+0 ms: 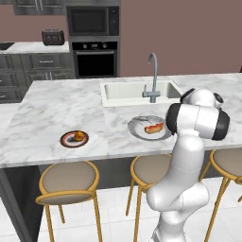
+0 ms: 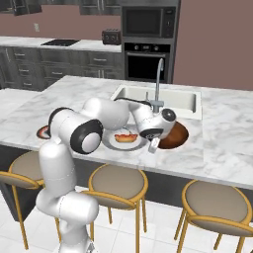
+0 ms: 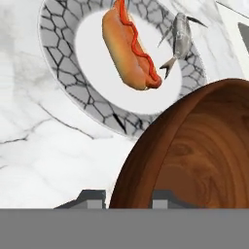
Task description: Take the smaller bowl and place it next to the appetizer plate on the dining counter , and place the larger bowl next to the plate with cooked food.
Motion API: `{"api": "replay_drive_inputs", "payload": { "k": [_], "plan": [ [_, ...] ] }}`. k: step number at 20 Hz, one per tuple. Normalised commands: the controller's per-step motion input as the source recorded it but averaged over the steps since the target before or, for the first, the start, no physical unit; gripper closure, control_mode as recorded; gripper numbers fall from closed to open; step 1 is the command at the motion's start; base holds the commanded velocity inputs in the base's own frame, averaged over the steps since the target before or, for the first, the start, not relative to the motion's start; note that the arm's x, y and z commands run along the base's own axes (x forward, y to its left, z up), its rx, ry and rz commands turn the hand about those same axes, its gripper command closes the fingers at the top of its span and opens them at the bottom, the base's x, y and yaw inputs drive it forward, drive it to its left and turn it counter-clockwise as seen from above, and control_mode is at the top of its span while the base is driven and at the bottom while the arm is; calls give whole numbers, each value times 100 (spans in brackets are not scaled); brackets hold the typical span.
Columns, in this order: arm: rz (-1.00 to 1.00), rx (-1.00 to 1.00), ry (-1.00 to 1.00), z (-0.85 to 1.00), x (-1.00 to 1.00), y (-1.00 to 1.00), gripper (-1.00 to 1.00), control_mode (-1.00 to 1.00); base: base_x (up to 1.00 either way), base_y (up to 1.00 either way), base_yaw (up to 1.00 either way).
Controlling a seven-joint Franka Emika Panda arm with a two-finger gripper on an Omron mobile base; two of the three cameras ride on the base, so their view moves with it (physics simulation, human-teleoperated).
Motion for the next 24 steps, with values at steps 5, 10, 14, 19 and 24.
{"api": "replay_drive_inputs", "payload": {
  "k": [5, 10, 14, 19, 24],
  "plan": [
    [11, -7, 0, -70, -2, 33, 100, -100, 0, 0, 0],
    [5, -5, 0, -30, 0, 14, -100, -100, 0, 0, 0],
    [3, -1, 0, 3, -10, -5, -100, -100, 0, 0, 0],
    [4, 0, -6, 63, -24, -3, -100, -100, 0, 0, 0],
    [5, 0, -6, 100, -27, 0, -100, -100, 0, 0, 0]
  ]
}}
